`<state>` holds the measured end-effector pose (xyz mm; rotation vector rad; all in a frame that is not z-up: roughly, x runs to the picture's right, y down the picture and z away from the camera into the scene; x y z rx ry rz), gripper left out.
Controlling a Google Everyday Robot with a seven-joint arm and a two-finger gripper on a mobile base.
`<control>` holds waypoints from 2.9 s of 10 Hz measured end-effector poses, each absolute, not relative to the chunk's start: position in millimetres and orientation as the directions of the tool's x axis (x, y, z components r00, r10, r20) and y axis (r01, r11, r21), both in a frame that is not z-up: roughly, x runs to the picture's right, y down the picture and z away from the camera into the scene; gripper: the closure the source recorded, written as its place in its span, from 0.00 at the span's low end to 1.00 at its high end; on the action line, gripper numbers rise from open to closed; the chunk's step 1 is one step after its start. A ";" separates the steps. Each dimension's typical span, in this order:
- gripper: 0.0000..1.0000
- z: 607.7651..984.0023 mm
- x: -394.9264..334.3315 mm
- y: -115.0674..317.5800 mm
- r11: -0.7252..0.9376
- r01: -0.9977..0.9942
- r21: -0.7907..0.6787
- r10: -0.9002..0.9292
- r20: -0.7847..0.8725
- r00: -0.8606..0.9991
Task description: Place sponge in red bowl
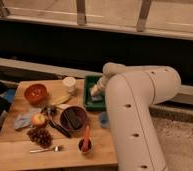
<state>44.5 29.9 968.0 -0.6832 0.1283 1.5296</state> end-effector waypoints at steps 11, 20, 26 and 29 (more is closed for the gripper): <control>1.00 872.9 26.0 -52.2 -0.029 -0.879 -0.476 0.952 -0.282 0.121; 1.00 837.6 -121.9 -78.3 0.059 -0.726 -0.685 0.950 -0.186 0.252; 1.00 840.9 -121.4 -70.7 0.076 -0.736 -0.673 0.952 -0.172 0.255; 1.00 845.7 -164.7 -71.0 0.124 -0.694 -0.709 0.944 -0.132 0.304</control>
